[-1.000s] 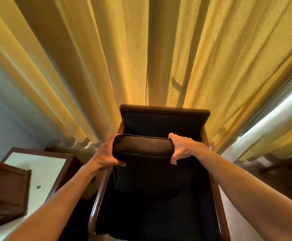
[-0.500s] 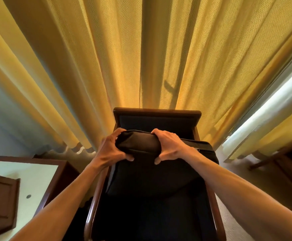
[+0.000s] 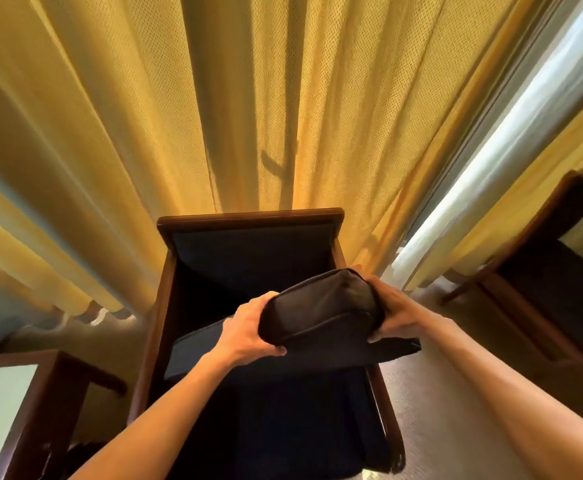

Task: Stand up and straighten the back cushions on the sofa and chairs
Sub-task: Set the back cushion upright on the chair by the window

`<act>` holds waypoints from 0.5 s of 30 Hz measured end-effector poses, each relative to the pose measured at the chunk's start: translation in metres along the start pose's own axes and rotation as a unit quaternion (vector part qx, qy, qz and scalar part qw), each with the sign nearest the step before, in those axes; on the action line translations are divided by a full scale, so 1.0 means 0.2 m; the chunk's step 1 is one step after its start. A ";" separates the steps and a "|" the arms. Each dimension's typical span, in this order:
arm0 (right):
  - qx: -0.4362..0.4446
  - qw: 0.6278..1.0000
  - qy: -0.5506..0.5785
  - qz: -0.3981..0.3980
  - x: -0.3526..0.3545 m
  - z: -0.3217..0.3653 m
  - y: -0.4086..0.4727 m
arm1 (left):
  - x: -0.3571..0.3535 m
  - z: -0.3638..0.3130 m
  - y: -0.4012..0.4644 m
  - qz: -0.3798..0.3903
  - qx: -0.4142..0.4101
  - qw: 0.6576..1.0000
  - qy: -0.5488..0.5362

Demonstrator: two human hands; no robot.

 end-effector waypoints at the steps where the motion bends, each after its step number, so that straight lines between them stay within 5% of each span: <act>1: 0.014 1.000 -0.002 -0.015 0.01 0.07 0.00 | -0.01 0.05 0.00 -0.003 0.017 1.000 0.007; 5: 0.078 0.980 -0.176 -0.045 -0.03 0.48 0.06 | -0.02 0.11 0.02 -0.006 0.032 0.999 -0.016; 9: -0.031 0.870 -0.491 -0.029 -0.10 0.74 0.17 | -0.02 0.13 0.04 -0.025 0.045 0.999 -0.018; 15: 0.007 0.821 -0.570 0.036 -0.48 0.85 0.34 | -0.05 0.12 0.07 -0.033 0.061 0.997 0.019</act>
Point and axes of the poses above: each hand's wrist, its own y-axis towards the middle knuckle, its own x-axis out of the back of the hand, z = x × y, the point moved 3 cm from there along y, towards the middle knuckle, and after that the axes turned 2 degrees about y, right-handed, at the moved point
